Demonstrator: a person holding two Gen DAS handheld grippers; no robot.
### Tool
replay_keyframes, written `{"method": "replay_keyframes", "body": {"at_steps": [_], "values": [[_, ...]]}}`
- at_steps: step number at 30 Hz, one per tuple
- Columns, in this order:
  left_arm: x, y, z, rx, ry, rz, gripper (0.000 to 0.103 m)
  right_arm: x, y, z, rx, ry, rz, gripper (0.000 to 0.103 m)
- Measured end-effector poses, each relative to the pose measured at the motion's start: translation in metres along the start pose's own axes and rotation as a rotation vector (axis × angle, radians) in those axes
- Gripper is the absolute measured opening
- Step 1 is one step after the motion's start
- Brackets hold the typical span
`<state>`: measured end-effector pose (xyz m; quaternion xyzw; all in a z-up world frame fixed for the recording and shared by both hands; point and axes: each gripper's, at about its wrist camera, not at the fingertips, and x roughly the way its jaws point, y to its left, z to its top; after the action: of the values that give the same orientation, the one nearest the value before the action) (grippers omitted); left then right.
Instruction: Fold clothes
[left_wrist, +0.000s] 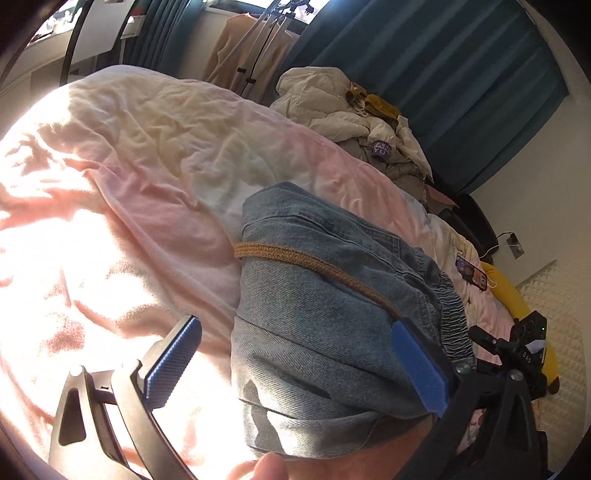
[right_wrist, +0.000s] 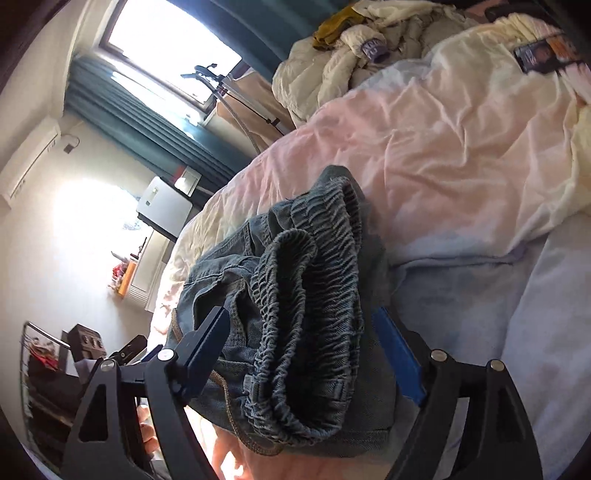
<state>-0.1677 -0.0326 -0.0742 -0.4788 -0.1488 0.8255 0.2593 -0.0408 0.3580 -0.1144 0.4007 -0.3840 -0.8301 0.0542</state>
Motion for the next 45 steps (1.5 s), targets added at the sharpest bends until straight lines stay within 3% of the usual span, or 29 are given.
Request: {"method": "replay_keyframes", "body": {"at_steps": [2, 7, 11, 16, 22, 28, 34, 42, 45], "values": [[0.01, 0.007, 0.0, -0.027, 0.051, 0.001, 0.103, 0.011, -0.009, 0.001, 0.043, 0.041, -0.002, 0.082], [0.023, 0.019, 0.0, -0.084, 0.1, -0.089, 0.103, 0.036, -0.026, 0.002, 0.122, 0.103, 0.021, 0.082], [0.036, 0.022, -0.002, -0.102, 0.143, -0.114, 0.103, 0.053, -0.033, 0.005, 0.147, 0.137, 0.032, 0.092], [0.05, 0.026, -0.003, -0.137, 0.179, -0.168, 0.103, 0.059, -0.016, 0.005, 0.093, 0.161, 0.079, 0.094], [0.053, 0.03, -0.006, -0.171, 0.195, -0.2, 0.103, 0.03, -0.004, 0.01, 0.083, 0.069, 0.259, 0.094], [0.058, 0.029, -0.007, -0.154, 0.205, -0.2, 0.103, 0.056, -0.017, 0.006, 0.115, 0.136, 0.169, 0.094], [0.077, 0.038, -0.006, -0.198, 0.232, -0.228, 0.103, 0.078, -0.026, 0.005, 0.13, 0.156, 0.125, 0.094], [0.079, 0.038, -0.002, -0.179, 0.216, -0.223, 0.097, 0.072, -0.008, 0.001, 0.061, 0.099, 0.204, 0.094], [0.078, 0.033, 0.0, -0.153, 0.202, -0.215, 0.092, 0.07, -0.004, -0.002, 0.034, 0.09, 0.176, 0.086]]}}
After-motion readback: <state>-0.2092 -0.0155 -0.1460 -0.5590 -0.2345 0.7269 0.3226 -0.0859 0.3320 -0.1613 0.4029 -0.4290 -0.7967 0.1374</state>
